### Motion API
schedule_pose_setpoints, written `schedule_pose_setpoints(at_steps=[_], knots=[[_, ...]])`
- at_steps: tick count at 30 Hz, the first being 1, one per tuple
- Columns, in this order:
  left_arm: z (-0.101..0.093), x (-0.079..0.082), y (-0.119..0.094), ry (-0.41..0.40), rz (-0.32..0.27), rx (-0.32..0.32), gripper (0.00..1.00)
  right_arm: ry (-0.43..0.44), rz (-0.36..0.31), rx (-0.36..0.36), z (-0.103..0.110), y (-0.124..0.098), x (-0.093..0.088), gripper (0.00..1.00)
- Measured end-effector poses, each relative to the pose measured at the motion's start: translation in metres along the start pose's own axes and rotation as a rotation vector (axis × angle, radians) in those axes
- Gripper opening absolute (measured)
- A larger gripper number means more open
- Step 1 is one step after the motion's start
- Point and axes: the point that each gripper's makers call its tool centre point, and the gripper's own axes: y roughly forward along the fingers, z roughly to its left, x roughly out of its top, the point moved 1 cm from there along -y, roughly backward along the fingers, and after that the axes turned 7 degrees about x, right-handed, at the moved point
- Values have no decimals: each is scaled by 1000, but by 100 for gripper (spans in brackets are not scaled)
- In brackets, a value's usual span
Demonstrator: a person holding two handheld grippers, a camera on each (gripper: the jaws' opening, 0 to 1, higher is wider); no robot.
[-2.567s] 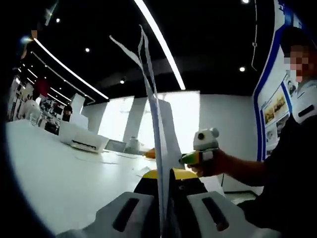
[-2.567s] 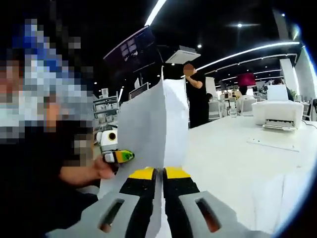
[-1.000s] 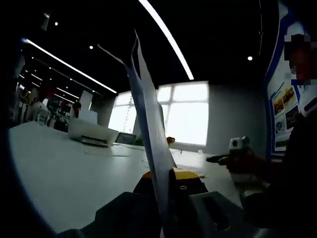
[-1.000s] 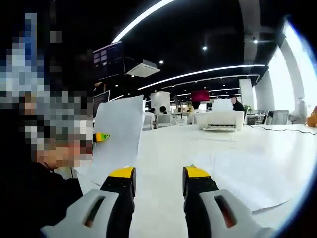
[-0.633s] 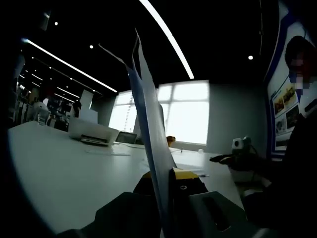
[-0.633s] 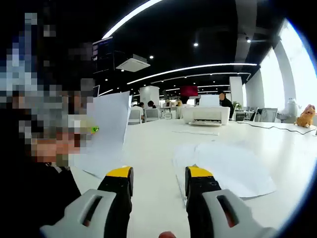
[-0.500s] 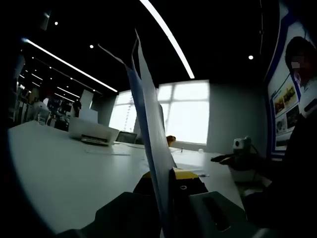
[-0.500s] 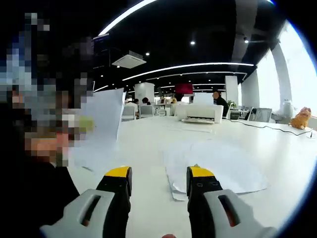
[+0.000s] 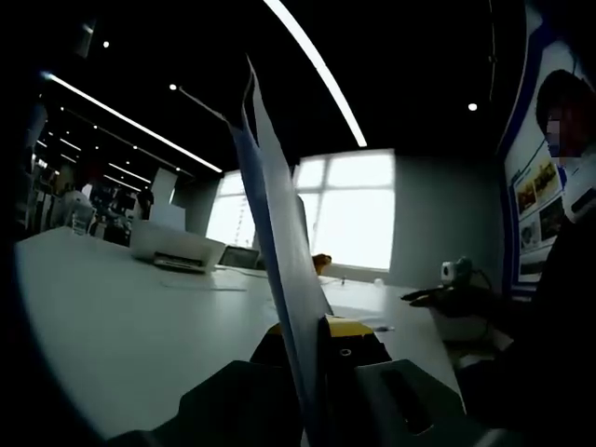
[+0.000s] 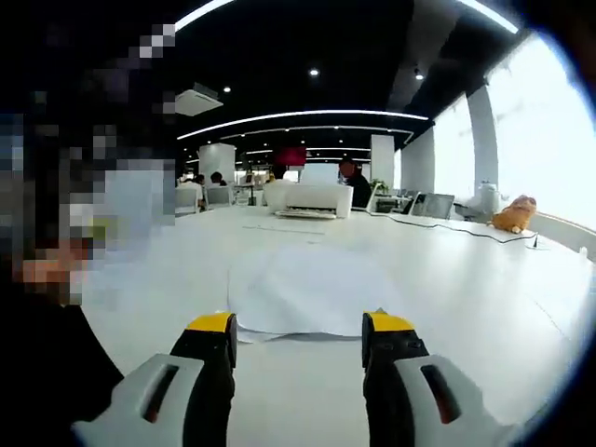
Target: Organize the stack of printing papers by aligning and flattening the scattered papers on the table
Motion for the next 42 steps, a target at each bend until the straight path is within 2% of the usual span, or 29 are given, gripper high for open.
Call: schedule_pose_setpoints(at_steps=[3,11,17,22,26,34,42], knots=[[0,-1,0,2,3,0,6,16,4,-9,-11,3,-1,53],[-1,-2,1,6,12,1,7,60,75,7,-34,21,-13,55],[-1,-4,2,9,21,2,7,57,123,-7,-55,37,-18,58],[-1,-5,3,12,27,3,7,31,127,13,-67,54,-4,61],[-1,-5,3,14,28,5,7,5,129,37,-62,66,10,61],[2,-5,3,-1,31,18,6,-46,166,81,-65,100,27,62],[0,-8,5,30,49,14,6,-80,221,108,-69,134,26,62]])
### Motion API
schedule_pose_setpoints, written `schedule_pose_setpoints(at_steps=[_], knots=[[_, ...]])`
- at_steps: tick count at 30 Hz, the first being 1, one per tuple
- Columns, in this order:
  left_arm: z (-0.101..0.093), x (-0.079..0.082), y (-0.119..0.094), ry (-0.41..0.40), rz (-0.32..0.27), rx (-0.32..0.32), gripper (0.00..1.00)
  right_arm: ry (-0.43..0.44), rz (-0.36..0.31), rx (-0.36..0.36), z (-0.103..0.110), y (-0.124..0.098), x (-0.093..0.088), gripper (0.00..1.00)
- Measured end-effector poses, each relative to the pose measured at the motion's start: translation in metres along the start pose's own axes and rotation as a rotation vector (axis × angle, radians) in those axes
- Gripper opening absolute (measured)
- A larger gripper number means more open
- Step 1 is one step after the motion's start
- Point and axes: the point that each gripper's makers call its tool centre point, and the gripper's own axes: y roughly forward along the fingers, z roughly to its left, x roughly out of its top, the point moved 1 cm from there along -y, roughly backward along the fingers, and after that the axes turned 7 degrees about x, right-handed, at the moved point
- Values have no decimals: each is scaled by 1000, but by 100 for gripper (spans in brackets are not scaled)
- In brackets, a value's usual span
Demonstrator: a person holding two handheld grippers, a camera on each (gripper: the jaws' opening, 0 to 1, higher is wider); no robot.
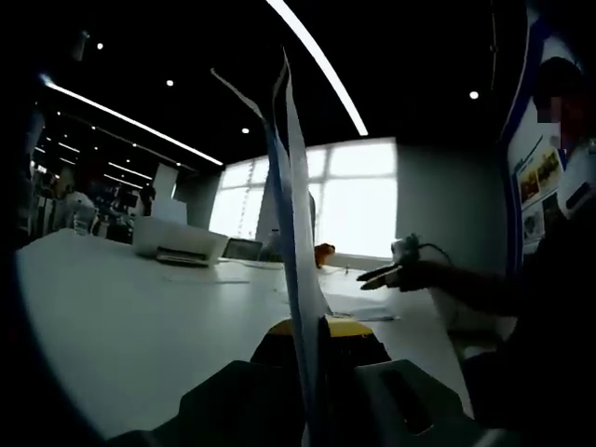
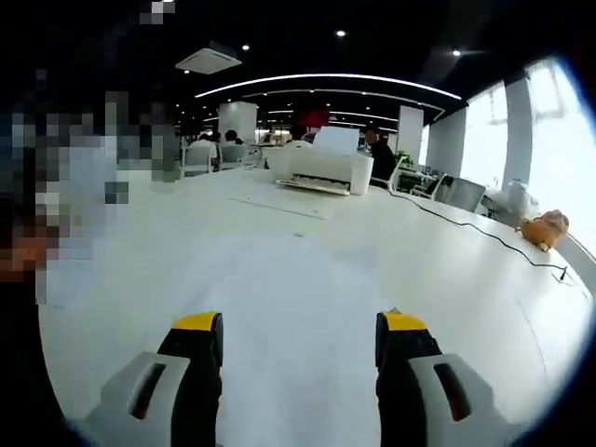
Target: Organize the stack of printing papers by aligning and flattening the scattered papers on the table
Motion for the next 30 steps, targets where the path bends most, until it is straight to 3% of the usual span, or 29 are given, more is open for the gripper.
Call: schedule_pose_setpoints(at_steps=[5,16,20,26,30], knots=[[1,-1,0,1,4,1,6,-8,24,8,-11,17,2,62],[3,0,-1,-6,2,3,6,15,-25,30,-37,51,22,63],[3,-1,-1,-3,10,1,6,23,-49,46,-34,58,23,67],[4,0,-2,-12,4,-6,6,16,-33,63,-33,64,20,67],[0,3,-3,-30,-12,-23,6,19,-42,50,-50,69,24,66]])
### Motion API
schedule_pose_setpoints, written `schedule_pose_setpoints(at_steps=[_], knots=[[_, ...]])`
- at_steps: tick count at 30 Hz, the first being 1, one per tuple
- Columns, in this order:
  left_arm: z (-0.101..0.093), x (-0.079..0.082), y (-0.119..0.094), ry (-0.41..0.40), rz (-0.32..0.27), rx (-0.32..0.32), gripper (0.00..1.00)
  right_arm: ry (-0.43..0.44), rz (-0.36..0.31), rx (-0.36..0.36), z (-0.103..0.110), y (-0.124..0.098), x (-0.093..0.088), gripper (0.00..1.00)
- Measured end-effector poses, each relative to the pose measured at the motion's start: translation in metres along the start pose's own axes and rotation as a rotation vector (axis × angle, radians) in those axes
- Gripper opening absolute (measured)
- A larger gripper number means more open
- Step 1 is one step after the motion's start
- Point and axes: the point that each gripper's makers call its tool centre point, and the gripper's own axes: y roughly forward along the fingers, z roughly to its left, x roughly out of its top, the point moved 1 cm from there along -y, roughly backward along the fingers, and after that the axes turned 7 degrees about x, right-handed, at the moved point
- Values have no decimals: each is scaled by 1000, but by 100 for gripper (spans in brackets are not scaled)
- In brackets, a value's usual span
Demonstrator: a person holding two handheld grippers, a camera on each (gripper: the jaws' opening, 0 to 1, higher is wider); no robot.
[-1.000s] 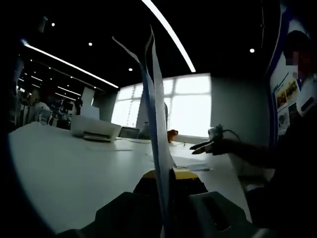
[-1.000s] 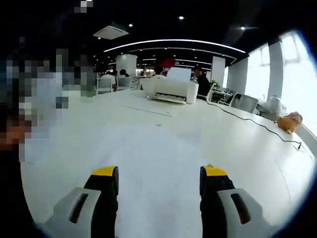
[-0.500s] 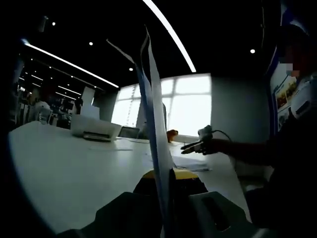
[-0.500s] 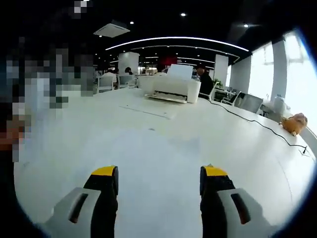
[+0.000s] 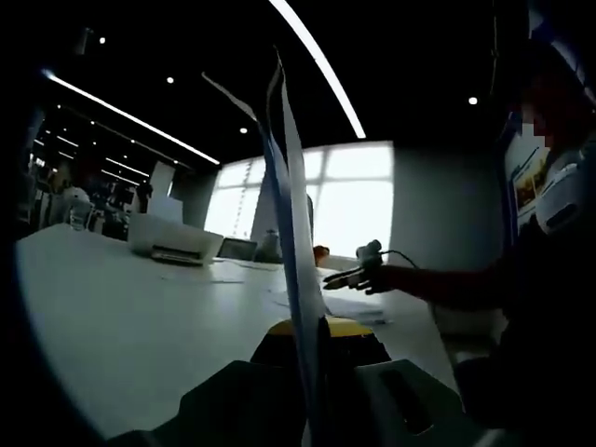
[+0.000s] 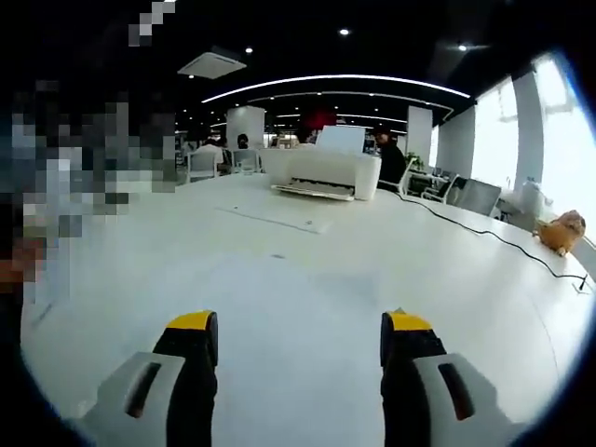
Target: Organize the stack of printing papers by aligning and flattening the scattered papers on the table
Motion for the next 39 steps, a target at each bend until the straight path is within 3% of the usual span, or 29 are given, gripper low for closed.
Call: schedule_pose_setpoints(at_steps=[24,27,30,34,37,39], knots=[[3,2,-3,-60,-28,-31,6,5,37,9,-50,59,-1,62],[4,3,-2,-66,-33,-27,6,42,55,45,-50,66,-6,56],[6,4,-2,-79,-37,-22,6,14,74,47,-56,72,-11,58],[9,5,-2,-99,-45,-19,6,32,54,48,-63,74,-10,58],[8,6,-1,-104,-49,-18,6,110,-17,93,-60,77,-5,56],[8,6,-1,-104,-51,-17,6,107,-15,90,-61,78,-9,56]])
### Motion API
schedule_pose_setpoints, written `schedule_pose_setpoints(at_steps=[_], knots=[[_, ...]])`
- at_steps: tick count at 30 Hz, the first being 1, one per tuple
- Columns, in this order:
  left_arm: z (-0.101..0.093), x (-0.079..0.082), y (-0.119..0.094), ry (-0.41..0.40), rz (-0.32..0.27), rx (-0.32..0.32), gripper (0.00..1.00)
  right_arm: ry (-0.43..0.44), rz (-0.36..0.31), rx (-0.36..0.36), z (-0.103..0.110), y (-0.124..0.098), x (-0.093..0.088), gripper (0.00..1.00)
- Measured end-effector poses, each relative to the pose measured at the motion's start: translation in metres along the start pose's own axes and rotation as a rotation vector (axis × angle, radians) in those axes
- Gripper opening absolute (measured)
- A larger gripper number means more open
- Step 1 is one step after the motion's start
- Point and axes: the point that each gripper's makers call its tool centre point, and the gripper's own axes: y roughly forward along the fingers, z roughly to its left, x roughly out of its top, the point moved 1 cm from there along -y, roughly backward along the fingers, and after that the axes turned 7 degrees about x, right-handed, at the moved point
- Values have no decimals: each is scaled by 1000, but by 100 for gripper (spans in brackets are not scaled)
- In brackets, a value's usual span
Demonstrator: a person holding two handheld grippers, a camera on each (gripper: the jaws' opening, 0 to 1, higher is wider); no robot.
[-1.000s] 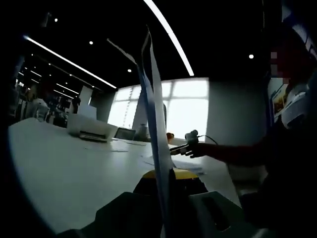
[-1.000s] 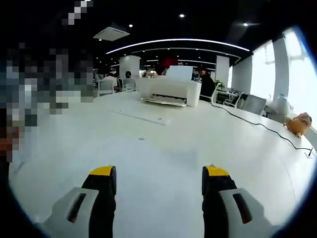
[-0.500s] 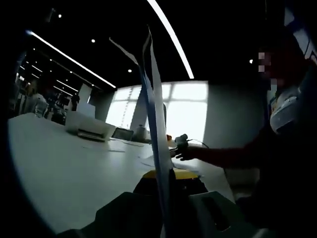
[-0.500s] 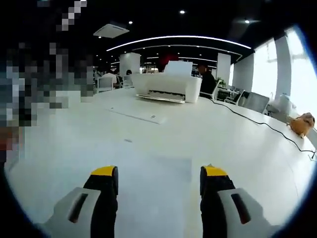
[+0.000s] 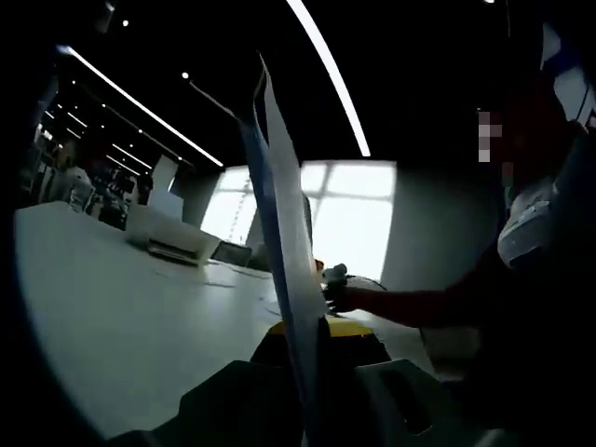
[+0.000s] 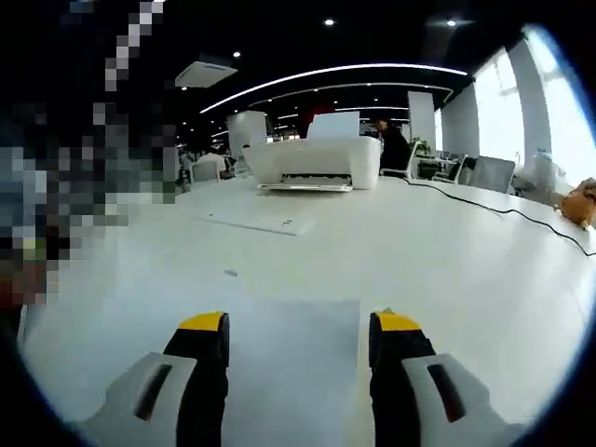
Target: Organize the stack of printing papers by aligning and flattening the scattered papers on the table
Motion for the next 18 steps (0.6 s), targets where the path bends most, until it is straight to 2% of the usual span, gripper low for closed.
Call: schedule_pose_setpoints(at_steps=[6,10,16,18], knots=[[-1,0,0,0,0,1,6,-52,8,17,0,4,0,55],[-2,0,0,0,-1,2,6,-50,19,28,-4,7,-5,55],[-1,0,0,-4,-1,3,6,-55,20,76,1,9,-4,55],[-1,1,0,-8,-1,2,6,-79,32,80,-3,10,-5,55]])
